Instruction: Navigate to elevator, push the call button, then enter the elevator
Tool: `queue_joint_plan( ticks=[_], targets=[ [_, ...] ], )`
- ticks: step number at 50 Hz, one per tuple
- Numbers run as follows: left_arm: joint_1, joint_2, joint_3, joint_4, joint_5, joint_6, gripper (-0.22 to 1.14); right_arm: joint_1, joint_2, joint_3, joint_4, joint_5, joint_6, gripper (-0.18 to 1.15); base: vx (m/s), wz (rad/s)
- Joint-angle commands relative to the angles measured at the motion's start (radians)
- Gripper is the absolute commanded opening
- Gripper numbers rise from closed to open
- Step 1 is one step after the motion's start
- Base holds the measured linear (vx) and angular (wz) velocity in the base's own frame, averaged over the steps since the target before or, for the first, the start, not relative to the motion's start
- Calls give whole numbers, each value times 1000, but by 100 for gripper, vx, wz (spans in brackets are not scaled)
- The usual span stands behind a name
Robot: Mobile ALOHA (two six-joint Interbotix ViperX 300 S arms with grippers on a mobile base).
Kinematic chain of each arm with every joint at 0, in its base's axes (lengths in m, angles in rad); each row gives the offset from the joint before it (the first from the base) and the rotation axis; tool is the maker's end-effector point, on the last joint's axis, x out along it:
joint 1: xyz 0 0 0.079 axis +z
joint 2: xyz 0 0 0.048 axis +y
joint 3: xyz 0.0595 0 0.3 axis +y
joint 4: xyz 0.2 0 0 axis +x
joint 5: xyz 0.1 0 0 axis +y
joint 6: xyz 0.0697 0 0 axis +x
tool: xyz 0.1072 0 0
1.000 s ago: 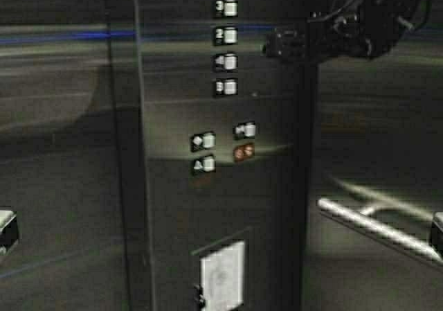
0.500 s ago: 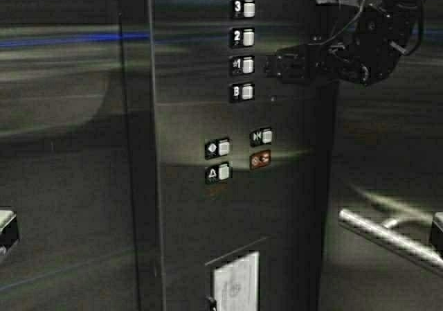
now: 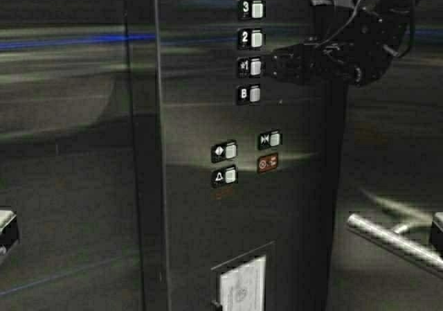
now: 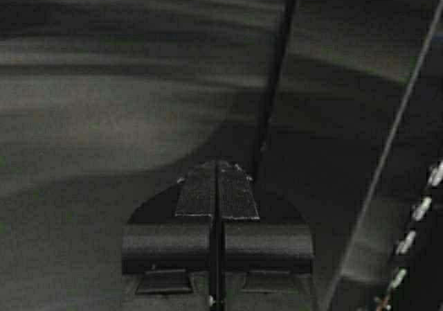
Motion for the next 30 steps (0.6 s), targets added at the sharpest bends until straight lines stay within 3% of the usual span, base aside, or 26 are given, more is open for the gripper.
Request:
queue_joint_plan(
  ticks=[1,18,30],
  targets=[
    [0,9,-12,0,-6,3,3,3,-3,-34,2,-9,6,5,1,1],
    [0,9,-9,0,-6,5,3,2,20,-72,2,-11,9,5,0,0],
    [-2,9,-11,-2,-6,-3,3,2,-71,48,6,-11,3,5,-1,-1]
  ],
)
